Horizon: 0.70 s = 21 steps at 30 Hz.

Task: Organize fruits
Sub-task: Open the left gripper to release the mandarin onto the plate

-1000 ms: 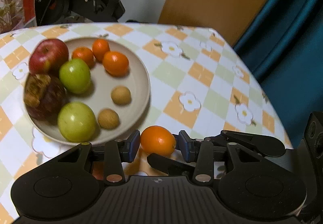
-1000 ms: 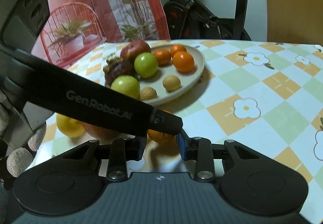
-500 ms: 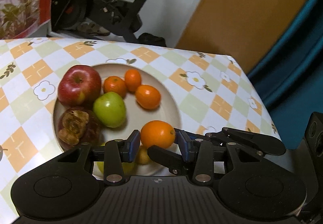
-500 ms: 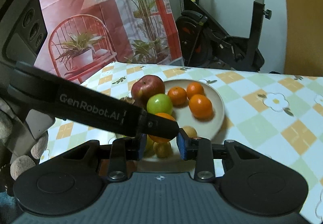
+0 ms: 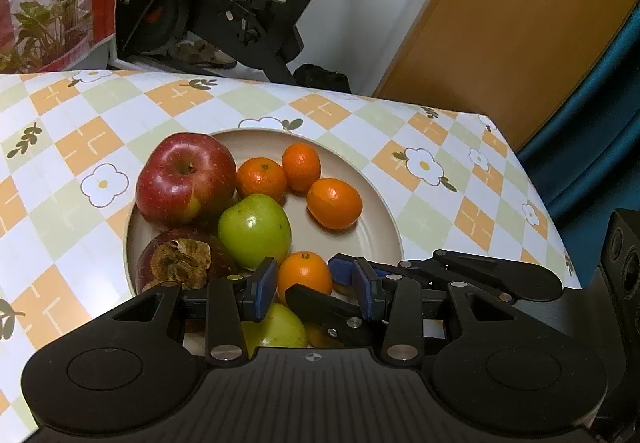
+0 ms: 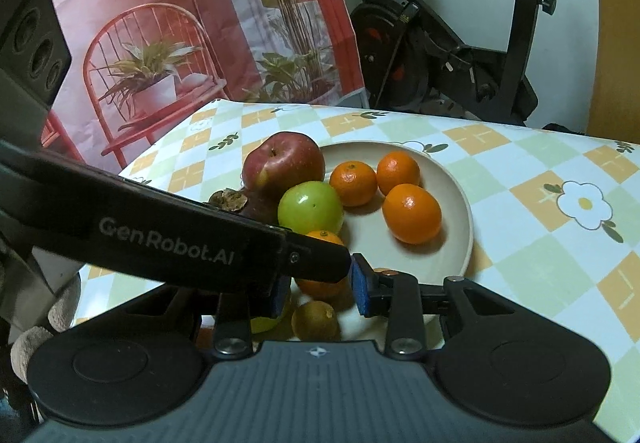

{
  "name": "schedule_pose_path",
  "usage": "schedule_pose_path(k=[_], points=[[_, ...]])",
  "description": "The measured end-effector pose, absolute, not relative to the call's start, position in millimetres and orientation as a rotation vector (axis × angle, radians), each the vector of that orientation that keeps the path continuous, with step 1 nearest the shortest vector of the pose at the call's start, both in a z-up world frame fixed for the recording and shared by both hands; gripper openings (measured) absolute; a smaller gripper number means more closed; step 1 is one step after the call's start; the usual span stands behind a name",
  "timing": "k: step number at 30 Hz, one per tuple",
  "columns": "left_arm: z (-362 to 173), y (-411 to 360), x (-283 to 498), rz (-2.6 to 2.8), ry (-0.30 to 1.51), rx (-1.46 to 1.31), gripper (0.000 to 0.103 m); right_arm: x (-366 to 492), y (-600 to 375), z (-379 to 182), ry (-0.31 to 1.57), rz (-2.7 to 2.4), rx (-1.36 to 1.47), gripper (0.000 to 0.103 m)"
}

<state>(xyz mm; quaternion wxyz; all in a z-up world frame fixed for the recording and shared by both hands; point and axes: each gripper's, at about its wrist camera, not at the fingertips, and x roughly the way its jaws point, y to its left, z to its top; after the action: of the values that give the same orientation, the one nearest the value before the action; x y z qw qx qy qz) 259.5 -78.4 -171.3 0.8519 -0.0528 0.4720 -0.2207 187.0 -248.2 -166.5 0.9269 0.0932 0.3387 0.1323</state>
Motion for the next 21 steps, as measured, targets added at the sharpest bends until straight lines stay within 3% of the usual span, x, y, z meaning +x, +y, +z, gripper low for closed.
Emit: schedule_pose_path(k=[7,9,12,21], points=[[-158.9,-71.1,246.7,-0.447,0.969,-0.077,0.048,182.2,-240.4,-159.3,0.701,0.229,0.176,0.039],[-151.5,-69.4,238.6,-0.447,0.941,-0.041,0.048,176.5,-239.6,-155.3,0.693,0.217,0.18,0.048],[-140.6,-64.9,227.9,-0.446,0.905,-0.015,0.048,165.7,-240.2,-149.8,0.682,0.189,0.2,0.053],[-119.4,-53.1,195.4,-0.426,0.816,0.038,0.049,121.4,-237.2,-140.7,0.626,0.105,0.253,0.059]])
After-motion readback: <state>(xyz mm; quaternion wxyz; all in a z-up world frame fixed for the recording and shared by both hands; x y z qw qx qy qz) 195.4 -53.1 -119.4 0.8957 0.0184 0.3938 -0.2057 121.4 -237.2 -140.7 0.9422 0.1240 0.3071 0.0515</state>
